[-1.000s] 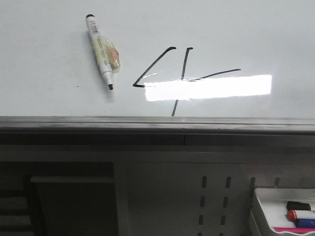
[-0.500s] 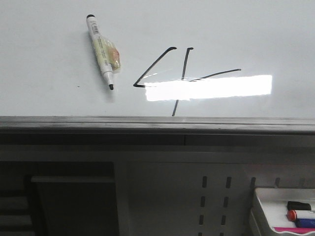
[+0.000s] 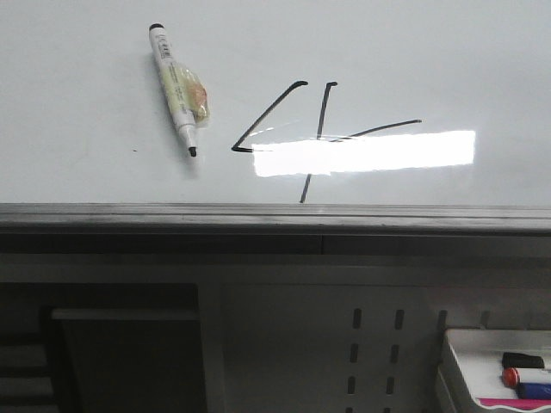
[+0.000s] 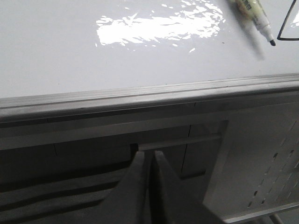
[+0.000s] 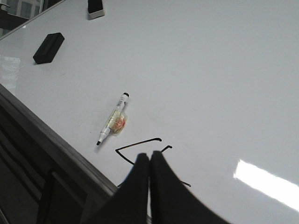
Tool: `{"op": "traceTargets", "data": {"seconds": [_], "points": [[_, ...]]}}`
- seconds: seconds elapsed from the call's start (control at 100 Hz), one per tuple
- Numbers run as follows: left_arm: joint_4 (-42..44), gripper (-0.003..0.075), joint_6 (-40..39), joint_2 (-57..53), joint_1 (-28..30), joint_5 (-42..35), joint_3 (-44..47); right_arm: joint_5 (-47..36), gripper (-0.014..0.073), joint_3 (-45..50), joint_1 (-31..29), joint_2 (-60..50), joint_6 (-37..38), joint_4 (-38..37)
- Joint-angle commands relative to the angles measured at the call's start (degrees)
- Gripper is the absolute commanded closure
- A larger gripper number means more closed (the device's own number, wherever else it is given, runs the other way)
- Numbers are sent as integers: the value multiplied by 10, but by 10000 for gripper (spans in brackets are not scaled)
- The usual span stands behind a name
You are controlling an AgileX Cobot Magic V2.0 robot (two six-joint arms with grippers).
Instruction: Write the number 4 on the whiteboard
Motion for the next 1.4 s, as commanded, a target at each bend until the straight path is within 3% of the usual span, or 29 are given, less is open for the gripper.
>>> {"op": "traceTargets", "data": {"seconds": [0.0, 0.36, 0.44, 0.49, 0.62, 0.68, 0.8, 0.88, 1.04, 1.39], "points": [[-14, 741, -5, -14, 2, -19, 19, -44, 637, -14, -3, -3, -2, 6], [-14, 741, -5, -14, 2, -19, 19, -45, 637, -9, -3, -3, -2, 4], [-14, 741, -5, -14, 2, -19, 19, -76, 637, 9, -14, -3, 17, -60], [-14, 741, -5, -14, 2, -19, 19, -96, 638, 27, -29, -3, 113, -124], [-14, 741, -5, -14, 2, -19, 19, -90, 638, 90, -106, -3, 536, -400], [-14, 741, -5, -14, 2, -19, 19, -91, 638, 120, -146, -3, 638, -430], [-14, 741, -5, -14, 2, -19, 19, -121, 638, 185, -218, -4, 645, -430], [-14, 741, -5, -14, 2, -19, 19, -60, 638, 181, -243, -5, 643, -430], [-14, 741, -5, -14, 2, -19, 19, 31, 638, 181, -248, -7, 643, -407], [-14, 741, -5, -14, 2, -19, 19, 24, 638, 181, -248, -7, 637, -407]]}}
